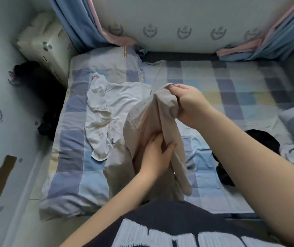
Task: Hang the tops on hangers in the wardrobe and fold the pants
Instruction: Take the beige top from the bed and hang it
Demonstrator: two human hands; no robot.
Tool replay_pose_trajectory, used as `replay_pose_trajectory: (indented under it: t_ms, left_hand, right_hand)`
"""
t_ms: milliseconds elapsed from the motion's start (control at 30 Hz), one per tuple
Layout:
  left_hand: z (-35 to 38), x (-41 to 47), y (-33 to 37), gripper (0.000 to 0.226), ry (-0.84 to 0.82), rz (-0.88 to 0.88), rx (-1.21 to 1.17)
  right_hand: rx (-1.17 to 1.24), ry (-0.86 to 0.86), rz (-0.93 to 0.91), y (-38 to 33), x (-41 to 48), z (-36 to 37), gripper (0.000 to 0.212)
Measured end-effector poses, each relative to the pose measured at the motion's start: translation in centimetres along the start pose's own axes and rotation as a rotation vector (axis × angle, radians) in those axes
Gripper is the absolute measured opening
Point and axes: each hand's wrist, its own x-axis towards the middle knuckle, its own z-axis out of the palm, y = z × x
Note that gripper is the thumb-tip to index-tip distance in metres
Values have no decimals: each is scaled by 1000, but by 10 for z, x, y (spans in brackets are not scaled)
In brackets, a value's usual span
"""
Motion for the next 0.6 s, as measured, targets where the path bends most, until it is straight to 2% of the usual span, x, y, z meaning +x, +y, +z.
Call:
replay_pose_trajectory:
  t_ms: [100, 167, 267, 367, 433, 500, 600]
  left_hand:
    - [12, 1, 18, 20, -65, 50, -68]
    - [20, -1, 26, 14, -114, 86, -97]
    - [29, -2, 40, 17, -122, 132, -105]
    - [34, 3, 57, 28, -67, 126, -155]
    - [35, 8, 68, 28, -28, 66, -230]
    - [37, 11, 81, 28, 4, -72, -362]
    - [42, 10, 106, 26, -19, -289, -640]
  right_hand:
    - [187, 96, -1, -11, -16, -27, 23]
    - [226, 141, -20, -16, -26, -50, 22]
    - [154, 132, -37, -13, -44, -86, 22]
    - [-24, 161, -22, 6, -68, -119, 14]
    - [-108, 186, -30, 27, -88, -136, 14]
    - [-219, 205, -33, 56, -109, -145, 21]
    - [-405, 185, 15, 103, -134, -140, 60]
